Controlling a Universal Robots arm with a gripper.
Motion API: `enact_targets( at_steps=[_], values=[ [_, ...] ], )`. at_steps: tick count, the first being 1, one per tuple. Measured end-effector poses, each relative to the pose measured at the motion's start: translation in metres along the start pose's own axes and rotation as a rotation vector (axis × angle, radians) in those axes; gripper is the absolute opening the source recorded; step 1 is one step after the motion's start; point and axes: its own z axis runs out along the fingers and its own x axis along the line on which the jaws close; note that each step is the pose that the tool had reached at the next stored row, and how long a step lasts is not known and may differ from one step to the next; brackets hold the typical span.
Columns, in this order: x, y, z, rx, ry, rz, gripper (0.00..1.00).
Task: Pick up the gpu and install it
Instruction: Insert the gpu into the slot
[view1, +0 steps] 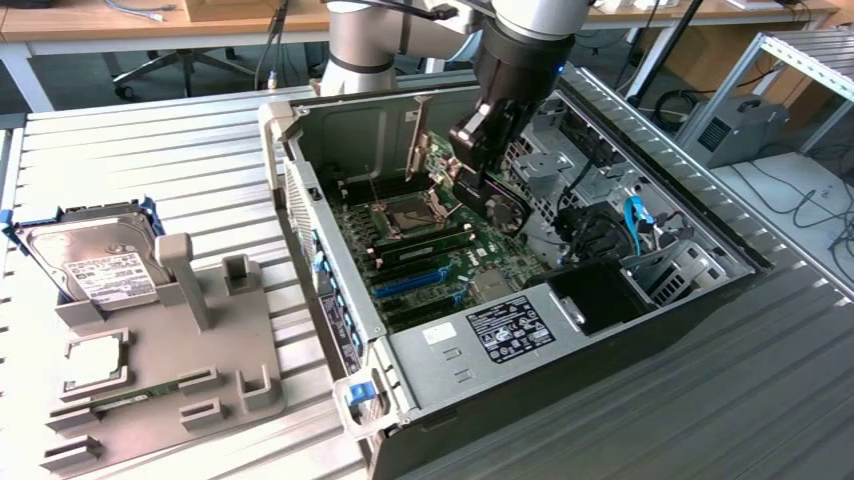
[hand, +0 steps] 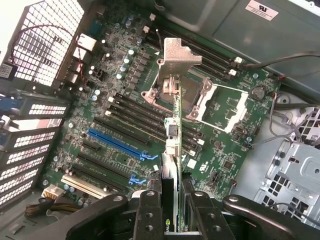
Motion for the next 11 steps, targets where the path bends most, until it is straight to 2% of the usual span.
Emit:
enact_targets(
  at_steps=[11],
  values=[
    [0.0,0.0,0.0,-0.0007,0.0011,-0.031,0.26]
  ],
)
